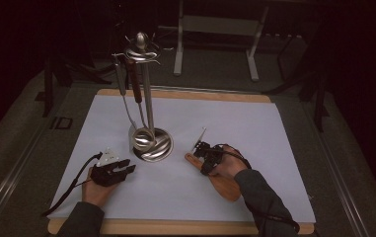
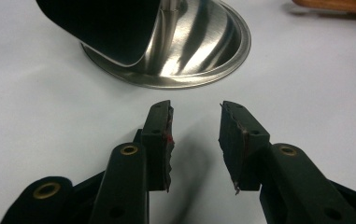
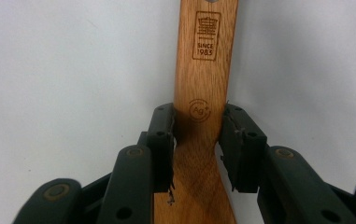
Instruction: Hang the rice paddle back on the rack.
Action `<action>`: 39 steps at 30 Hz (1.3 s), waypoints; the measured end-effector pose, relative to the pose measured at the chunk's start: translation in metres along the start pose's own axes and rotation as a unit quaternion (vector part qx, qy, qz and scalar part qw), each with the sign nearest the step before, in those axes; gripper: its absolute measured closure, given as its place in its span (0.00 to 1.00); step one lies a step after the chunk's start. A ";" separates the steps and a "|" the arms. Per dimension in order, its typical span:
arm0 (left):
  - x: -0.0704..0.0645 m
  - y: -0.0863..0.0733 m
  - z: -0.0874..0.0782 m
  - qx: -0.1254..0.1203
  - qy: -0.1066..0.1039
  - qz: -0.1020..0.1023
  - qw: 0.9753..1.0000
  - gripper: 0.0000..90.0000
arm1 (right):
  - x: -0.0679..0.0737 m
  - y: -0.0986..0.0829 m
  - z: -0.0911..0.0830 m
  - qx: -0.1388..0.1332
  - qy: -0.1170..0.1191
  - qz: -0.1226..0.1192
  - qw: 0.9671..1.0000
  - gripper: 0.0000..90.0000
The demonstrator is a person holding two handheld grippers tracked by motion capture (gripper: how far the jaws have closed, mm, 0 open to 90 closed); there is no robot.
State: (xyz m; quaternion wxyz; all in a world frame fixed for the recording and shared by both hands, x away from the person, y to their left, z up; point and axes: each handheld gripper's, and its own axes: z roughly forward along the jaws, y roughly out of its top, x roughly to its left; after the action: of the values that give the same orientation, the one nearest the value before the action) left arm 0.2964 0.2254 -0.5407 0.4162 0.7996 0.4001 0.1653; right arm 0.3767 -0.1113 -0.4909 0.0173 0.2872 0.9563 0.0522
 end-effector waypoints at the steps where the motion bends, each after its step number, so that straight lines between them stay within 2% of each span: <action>1: 0.000 0.000 0.000 0.000 0.000 0.000 1.000 0.72 | 0.000 -0.001 -0.001 -0.004 0.001 0.000 1.000 0.74; 8: 0.000 0.000 0.000 -0.001 0.000 0.001 1.000 0.72 | -0.001 -0.003 -0.001 -0.032 0.004 -0.001 0.999 0.74; 11: 0.000 0.000 0.000 -0.001 0.000 0.001 1.000 0.72 | -0.001 -0.004 -0.003 -0.053 0.013 0.009 0.998 0.74; 20: 0.000 0.000 0.000 -0.002 0.000 0.002 1.000 0.72 | -0.002 -0.009 -0.013 -0.097 0.020 0.012 0.995 0.74; 21: 0.000 0.000 0.000 -0.002 0.000 0.002 1.000 0.72 | -0.003 -0.010 -0.016 -0.108 0.022 0.013 0.994 0.74; 26: 0.000 0.000 0.000 -0.002 0.000 0.002 1.000 0.72 | -0.004 -0.014 -0.020 -0.130 0.026 0.016 0.991 0.74; 27: 0.000 0.000 0.000 -0.002 0.000 0.002 1.000 0.72 | -0.005 -0.015 -0.021 -0.142 0.028 0.014 0.989 0.74; 30: 0.000 0.000 0.000 -0.002 0.000 0.002 1.000 0.72 | -0.005 -0.016 -0.022 -0.153 0.029 0.013 0.988 0.74; 31: 0.000 0.000 0.000 -0.002 0.000 0.002 1.000 0.72 | -0.005 -0.018 -0.024 -0.166 0.028 0.008 0.986 0.74; 34: 0.000 0.000 0.000 -0.002 0.000 0.002 1.000 0.72 | -0.004 -0.018 -0.025 -0.174 0.028 0.007 0.984 0.74; 39: 0.000 0.000 0.000 -0.002 0.000 0.003 1.000 0.72 | -0.005 -0.021 -0.029 -0.204 0.031 0.005 0.978 0.74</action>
State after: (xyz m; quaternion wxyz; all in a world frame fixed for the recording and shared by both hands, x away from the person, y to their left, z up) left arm 0.2961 0.2253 -0.5406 0.4168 0.8002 0.3973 0.1677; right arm 0.3675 -0.1341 -0.4648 0.0455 0.2808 0.9241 0.2552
